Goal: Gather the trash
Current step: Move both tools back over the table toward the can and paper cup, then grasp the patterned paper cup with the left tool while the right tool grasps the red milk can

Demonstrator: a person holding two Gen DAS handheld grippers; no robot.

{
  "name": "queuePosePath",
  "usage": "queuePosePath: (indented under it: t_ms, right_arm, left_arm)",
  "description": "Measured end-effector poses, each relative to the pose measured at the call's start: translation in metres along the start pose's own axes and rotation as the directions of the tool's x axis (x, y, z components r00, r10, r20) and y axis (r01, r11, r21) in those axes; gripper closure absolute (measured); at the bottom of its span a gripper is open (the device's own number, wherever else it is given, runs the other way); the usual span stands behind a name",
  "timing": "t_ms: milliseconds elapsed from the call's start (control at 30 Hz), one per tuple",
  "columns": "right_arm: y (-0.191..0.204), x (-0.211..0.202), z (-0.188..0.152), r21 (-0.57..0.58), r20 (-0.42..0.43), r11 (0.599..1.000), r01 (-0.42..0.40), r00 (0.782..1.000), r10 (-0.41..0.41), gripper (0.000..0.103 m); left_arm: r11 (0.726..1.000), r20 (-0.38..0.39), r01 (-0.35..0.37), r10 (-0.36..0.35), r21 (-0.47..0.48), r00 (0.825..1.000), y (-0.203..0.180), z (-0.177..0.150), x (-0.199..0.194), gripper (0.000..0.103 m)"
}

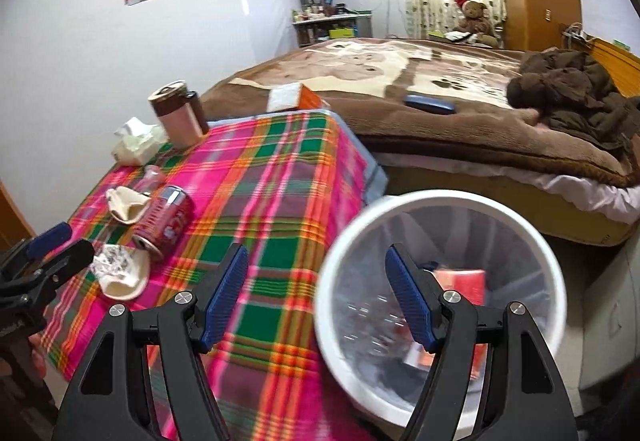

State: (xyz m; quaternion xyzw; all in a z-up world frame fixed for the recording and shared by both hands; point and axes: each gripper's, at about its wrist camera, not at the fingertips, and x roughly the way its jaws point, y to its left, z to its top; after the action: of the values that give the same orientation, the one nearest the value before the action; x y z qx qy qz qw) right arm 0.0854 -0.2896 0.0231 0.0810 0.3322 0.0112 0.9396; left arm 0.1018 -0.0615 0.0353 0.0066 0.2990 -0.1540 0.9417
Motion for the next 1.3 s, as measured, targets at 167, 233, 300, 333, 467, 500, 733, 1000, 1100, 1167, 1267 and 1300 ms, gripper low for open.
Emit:
queuePosePath:
  t_ms: [167,233,300,333,467,500,733,1000,1100,1167,1267,1300]
  right_arm:
    - [0.025,0.012,0.006,-0.029,-0.004,0.999,-0.046,0.999,0.046,0.030]
    - [0.032,0.016,0.007,-0.037,-0.004,0.998,-0.059,0.998,0.059,0.030]
    - [0.040,0.022,0.009,-0.041,-0.013,0.996,-0.075,0.997,0.075,0.030]
    - [0.044,0.026,0.010,-0.040,-0.016,0.995,-0.086,0.996,0.085,0.030]
    - [0.060,0.040,0.015,-0.042,-0.038,0.992,-0.118,0.992,0.117,0.030]
    - [0.062,0.043,0.015,-0.044,-0.044,0.992,-0.120,0.992,0.118,0.030]
    - [0.085,0.065,0.019,-0.064,-0.090,0.987,-0.148,0.986,0.142,0.030]
    - [0.106,0.087,0.024,-0.080,-0.137,0.984,-0.161,0.979,0.149,0.030]
    - [0.113,0.093,0.025,-0.077,-0.157,0.980,-0.184,0.973,0.171,0.030]
    - [0.117,0.097,0.024,-0.070,-0.173,0.976,-0.204,0.966,0.190,0.030]
    - [0.124,0.104,0.022,-0.080,-0.190,0.975,-0.207,0.963,0.189,0.030]
    - [0.126,0.106,0.021,-0.078,-0.198,0.974,-0.211,0.961,0.192,0.030]
  left_arm:
    - [0.998,0.000,-0.047,0.047,-0.040,0.999,0.026,-0.005,-0.003,0.015]
    - [0.996,-0.005,-0.069,0.069,-0.054,0.998,0.038,-0.007,-0.002,0.015]
    - [0.993,-0.010,-0.093,0.093,-0.069,0.996,0.049,-0.008,-0.001,0.014]
    - [0.993,-0.017,-0.098,0.097,-0.072,0.995,0.054,-0.010,0.000,0.014]
    - [0.992,-0.068,-0.091,0.085,-0.084,0.994,0.066,-0.021,0.009,0.013]
    - [0.991,-0.081,-0.102,0.096,-0.081,0.992,0.066,-0.024,0.011,0.013]
    - [0.993,-0.134,-0.101,0.092,-0.064,0.987,0.064,-0.039,0.024,0.012]
    - [0.995,-0.201,-0.100,0.094,-0.019,0.975,0.058,-0.051,0.042,0.012]
    - [0.994,-0.212,-0.102,0.094,-0.026,0.973,0.064,-0.053,0.044,0.011]
    - [0.993,-0.205,-0.111,0.103,-0.029,0.973,0.070,-0.052,0.041,0.011]
    - [0.993,-0.212,-0.110,0.097,-0.049,0.972,0.081,-0.053,0.038,0.011]
    - [0.993,-0.216,-0.102,0.087,-0.059,0.973,0.085,-0.053,0.039,0.011]
